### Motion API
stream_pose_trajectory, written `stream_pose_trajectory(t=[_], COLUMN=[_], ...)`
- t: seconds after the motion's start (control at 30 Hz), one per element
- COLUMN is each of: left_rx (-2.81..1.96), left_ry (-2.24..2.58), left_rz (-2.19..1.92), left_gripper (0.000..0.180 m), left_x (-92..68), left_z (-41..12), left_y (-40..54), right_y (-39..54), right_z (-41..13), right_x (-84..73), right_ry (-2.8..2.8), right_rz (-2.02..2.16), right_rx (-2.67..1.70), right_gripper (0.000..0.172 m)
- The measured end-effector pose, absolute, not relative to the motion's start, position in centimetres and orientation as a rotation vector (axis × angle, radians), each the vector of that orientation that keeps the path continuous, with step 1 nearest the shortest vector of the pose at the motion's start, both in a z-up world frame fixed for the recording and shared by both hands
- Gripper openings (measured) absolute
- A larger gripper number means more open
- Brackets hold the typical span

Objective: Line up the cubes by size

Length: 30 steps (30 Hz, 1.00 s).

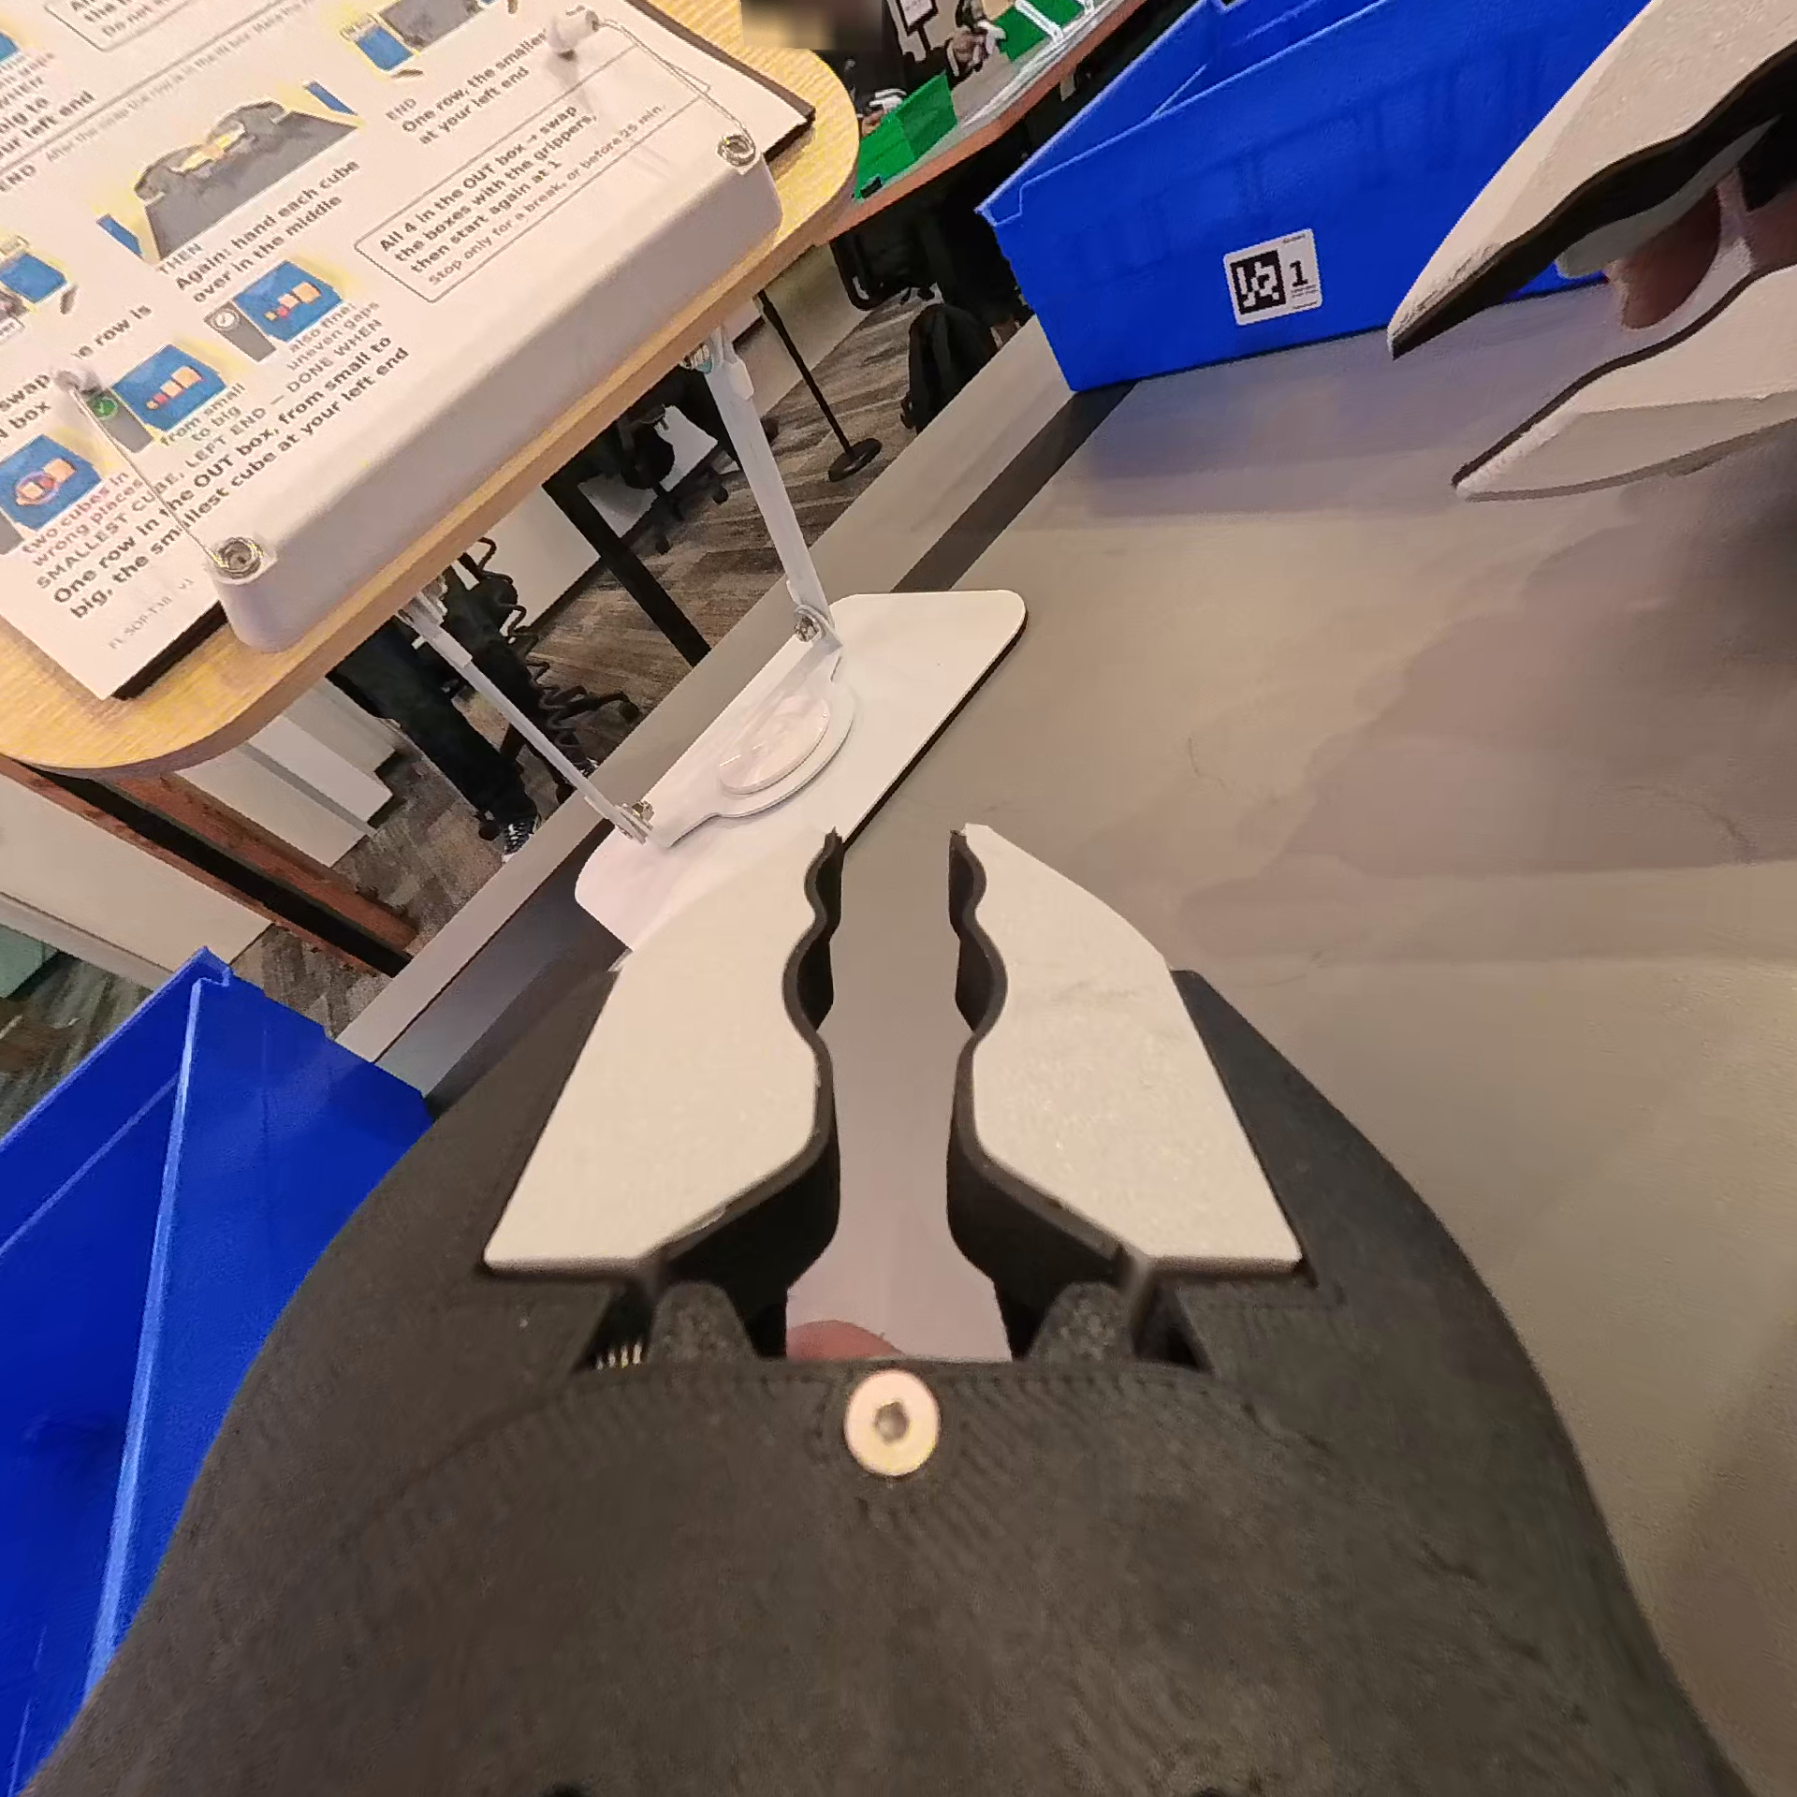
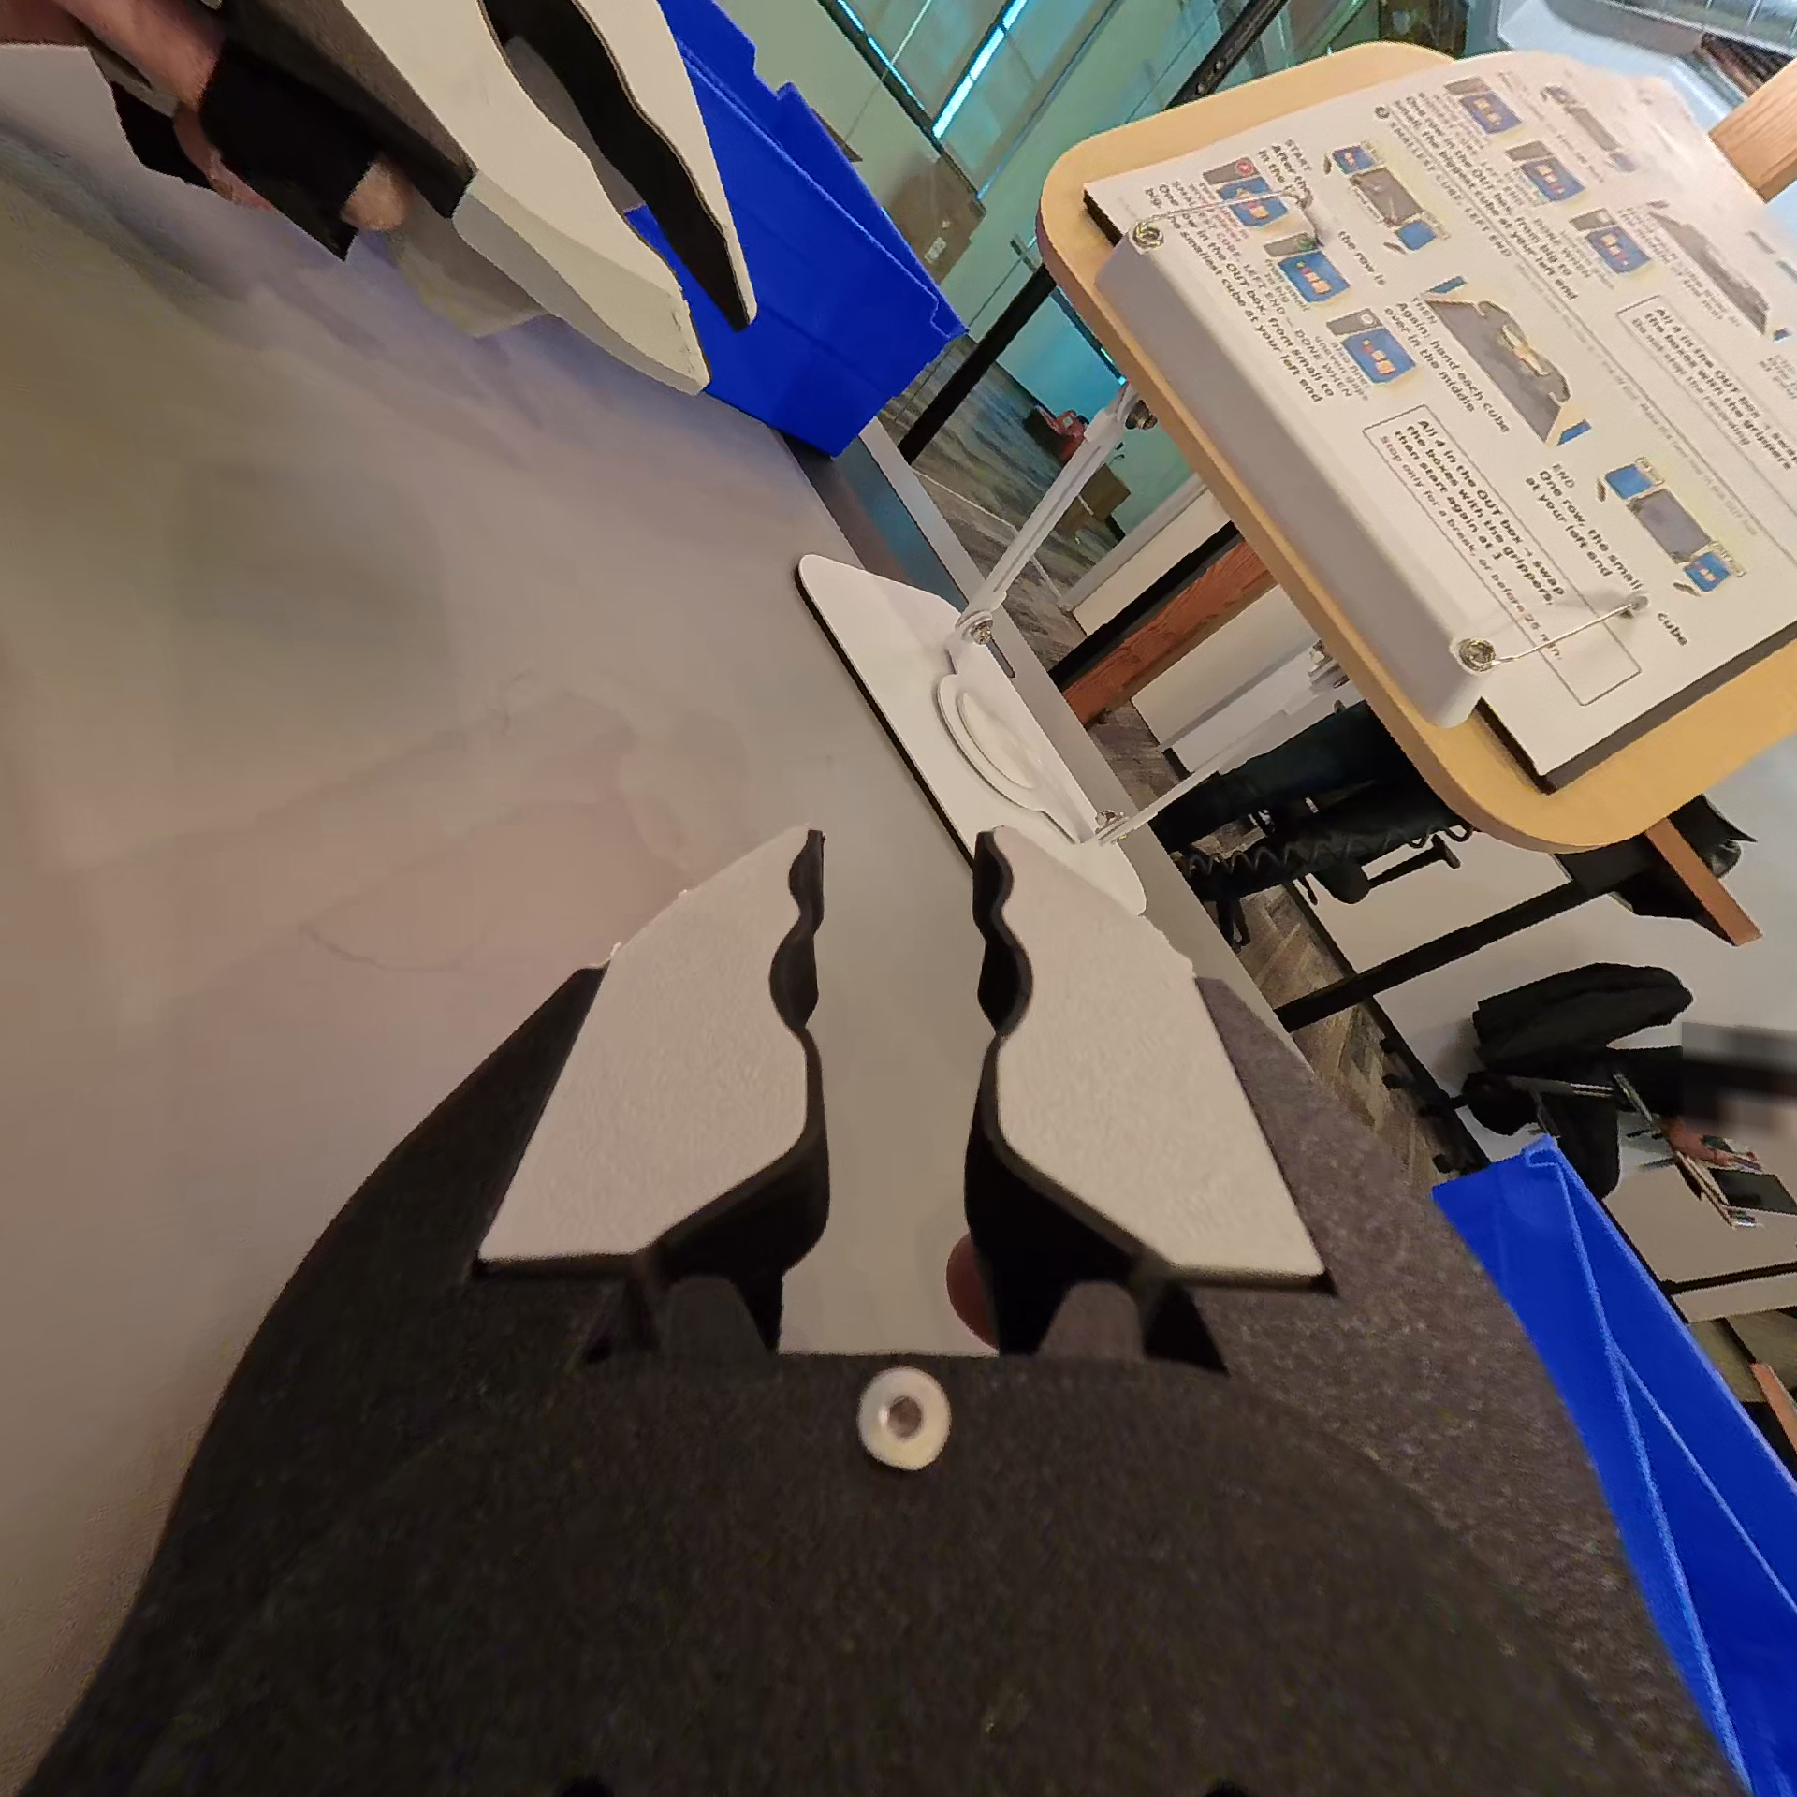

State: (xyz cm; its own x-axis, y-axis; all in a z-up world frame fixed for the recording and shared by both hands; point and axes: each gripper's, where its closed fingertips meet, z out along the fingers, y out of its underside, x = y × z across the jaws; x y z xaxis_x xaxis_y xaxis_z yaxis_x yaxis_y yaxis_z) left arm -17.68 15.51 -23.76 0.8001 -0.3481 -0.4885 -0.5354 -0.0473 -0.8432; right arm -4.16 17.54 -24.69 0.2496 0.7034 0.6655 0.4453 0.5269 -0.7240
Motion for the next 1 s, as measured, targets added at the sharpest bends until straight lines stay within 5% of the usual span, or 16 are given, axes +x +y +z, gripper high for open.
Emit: stream_pose_trajectory(t=[0.3, 0.53, 0.77, 1.0], left_rx=[-1.602, -1.389, -1.397, -1.602], left_ry=[0.701, 0.503, 0.044, -0.226], left_rz=[0.282, 0.502, 0.69, 0.652], left_gripper=[0.025, 0.028, 0.076, 0.1], left_x=[-18.5, -24.7, -40.6, -49.8], left_z=[-22.2, -12.2, -8.4, -14.6], left_y=[15.3, 11.9, 6.4, 5.1], right_y=[17.7, 19.9, 25.3, 31.1], right_z=[-23.5, -16.8, -9.7, -12.1], right_x=[-3.8, 0.3, 13.3, 27.1], right_ry=[-1.341, -1.127, -0.691, -0.454], right_rz=[0.208, 0.071, -0.094, -0.283], right_rx=[-1.048, -0.991, -1.015, -1.22], right_gripper=[0.033, 0.038, 0.043, 0.053])
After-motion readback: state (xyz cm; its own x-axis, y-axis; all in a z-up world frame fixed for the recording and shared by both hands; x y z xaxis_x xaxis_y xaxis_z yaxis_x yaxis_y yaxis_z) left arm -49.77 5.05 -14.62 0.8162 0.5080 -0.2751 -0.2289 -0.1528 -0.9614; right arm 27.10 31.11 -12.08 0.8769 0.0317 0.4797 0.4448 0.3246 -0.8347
